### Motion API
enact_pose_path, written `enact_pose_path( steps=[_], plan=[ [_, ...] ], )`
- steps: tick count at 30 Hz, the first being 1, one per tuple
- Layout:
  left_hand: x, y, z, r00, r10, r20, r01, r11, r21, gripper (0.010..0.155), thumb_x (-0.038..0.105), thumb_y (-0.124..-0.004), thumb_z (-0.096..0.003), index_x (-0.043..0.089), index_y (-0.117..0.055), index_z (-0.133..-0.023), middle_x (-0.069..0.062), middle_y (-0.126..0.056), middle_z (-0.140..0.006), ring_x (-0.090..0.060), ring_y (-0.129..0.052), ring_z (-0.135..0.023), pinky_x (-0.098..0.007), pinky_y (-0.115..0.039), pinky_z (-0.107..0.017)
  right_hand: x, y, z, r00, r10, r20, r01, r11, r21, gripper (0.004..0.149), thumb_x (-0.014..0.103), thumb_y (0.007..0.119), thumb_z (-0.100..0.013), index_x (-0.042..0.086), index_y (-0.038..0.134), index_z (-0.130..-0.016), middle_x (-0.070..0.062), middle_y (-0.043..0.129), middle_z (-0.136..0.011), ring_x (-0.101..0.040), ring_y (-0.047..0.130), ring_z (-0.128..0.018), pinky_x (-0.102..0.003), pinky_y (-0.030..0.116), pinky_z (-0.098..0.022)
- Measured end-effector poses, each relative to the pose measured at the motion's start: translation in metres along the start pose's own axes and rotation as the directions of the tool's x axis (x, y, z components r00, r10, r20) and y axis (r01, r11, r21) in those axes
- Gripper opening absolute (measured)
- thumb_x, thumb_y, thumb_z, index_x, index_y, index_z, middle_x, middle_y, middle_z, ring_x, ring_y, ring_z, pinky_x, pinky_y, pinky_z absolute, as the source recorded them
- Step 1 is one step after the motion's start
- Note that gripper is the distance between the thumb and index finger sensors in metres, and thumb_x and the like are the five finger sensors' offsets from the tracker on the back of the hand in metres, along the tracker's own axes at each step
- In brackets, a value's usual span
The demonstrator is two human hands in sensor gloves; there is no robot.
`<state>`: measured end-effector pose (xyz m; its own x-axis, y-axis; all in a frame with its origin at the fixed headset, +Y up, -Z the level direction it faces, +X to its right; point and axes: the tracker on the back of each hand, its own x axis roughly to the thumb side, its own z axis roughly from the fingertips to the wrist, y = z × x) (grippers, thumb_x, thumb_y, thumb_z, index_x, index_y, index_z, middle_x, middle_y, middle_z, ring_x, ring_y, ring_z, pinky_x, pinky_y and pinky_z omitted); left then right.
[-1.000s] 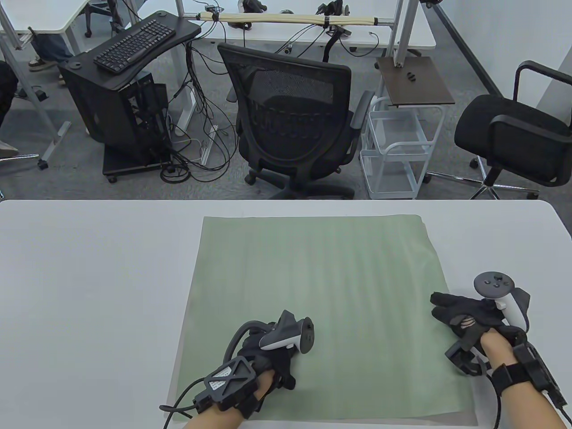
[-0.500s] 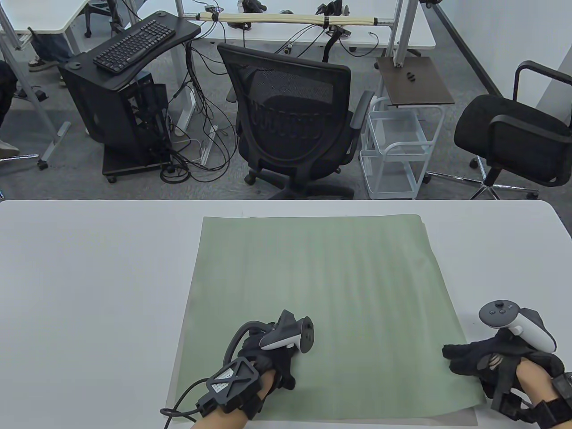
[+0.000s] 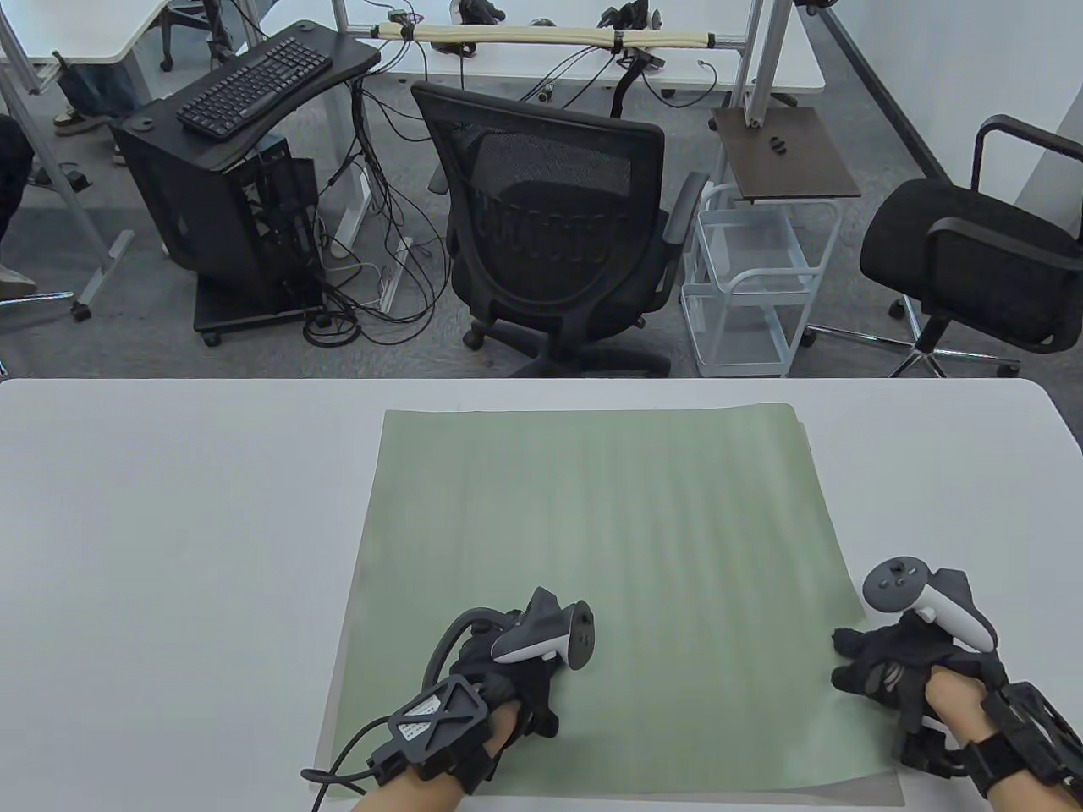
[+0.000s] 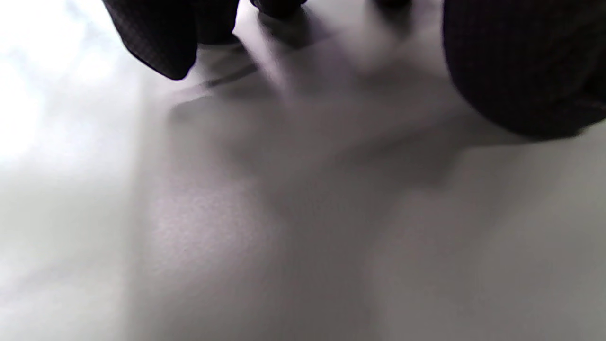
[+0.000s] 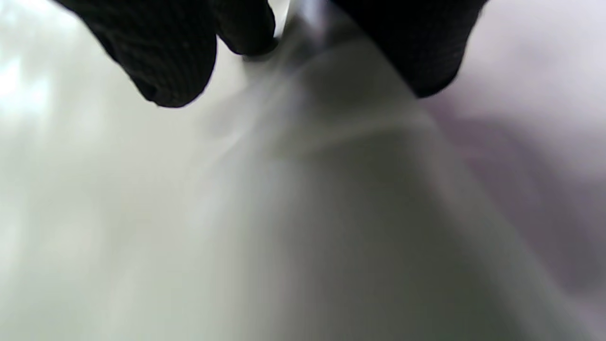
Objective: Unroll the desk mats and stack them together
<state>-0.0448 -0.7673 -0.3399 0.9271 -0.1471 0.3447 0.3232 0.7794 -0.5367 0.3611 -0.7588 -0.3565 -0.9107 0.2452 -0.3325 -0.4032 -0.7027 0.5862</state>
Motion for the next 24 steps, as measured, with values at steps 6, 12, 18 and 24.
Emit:
enact_pose_path(
  steps=[6,12,18,24],
  plan=[
    [0.0,0.0,0.0,1.0,0.0,0.005,0.0,1.0,0.004,0.089,0.058,-0.088,-0.0245,0.039,-0.04,-0.097,-0.02,-0.039,-0.108,-0.057,-0.059,-0.094,-0.059,-0.069,-0.063,0.013,-0.031,-0.041,0.991,-0.129,0.038,0.133,0.981,-0.143,0.065,0.038,0.083,-0.046,0.016,0.057,-0.102,-0.02,0.042,-0.107,-0.047,0.068,-0.085,-0.05,0.067,-0.063],
    [0.001,0.0,0.0,1.0,0.001,0.004,-0.001,1.0,0.004,0.089,0.058,-0.089,-0.0242,0.039,-0.04,-0.097,-0.02,-0.04,-0.108,-0.057,-0.059,-0.094,-0.059,-0.069,-0.063,0.02,-0.052,-0.075,0.961,-0.259,0.102,0.275,0.937,-0.214,0.06,0.037,0.082,-0.046,0.015,0.064,-0.099,-0.012,0.039,-0.109,-0.046,0.054,-0.091,-0.054,0.055,-0.069],
    [0.001,0.0,0.0,1.0,0.002,0.002,-0.002,1.0,0.006,0.089,0.057,-0.089,-0.024,0.039,-0.041,-0.096,-0.02,-0.04,-0.108,-0.057,-0.06,-0.094,-0.059,-0.069,-0.063,0.036,-0.069,-0.108,0.946,-0.295,0.135,0.32,0.916,-0.242,0.061,0.036,0.082,-0.047,0.015,0.061,-0.1,-0.004,0.032,-0.112,-0.042,0.033,-0.099,-0.056,0.039,-0.072],
    [0.001,-0.001,0.0,1.0,0.003,0.0,-0.003,1.0,0.008,0.089,0.057,-0.089,-0.0239,0.039,-0.041,-0.096,-0.02,-0.04,-0.108,-0.057,-0.06,-0.094,-0.059,-0.069,-0.064,0.051,-0.079,-0.133,0.968,-0.234,0.092,0.251,0.926,-0.282,0.063,0.036,0.081,-0.047,0.021,0.055,-0.103,0.001,0.021,-0.114,-0.039,0.021,-0.103,-0.057,0.029,-0.074]
  ],
)
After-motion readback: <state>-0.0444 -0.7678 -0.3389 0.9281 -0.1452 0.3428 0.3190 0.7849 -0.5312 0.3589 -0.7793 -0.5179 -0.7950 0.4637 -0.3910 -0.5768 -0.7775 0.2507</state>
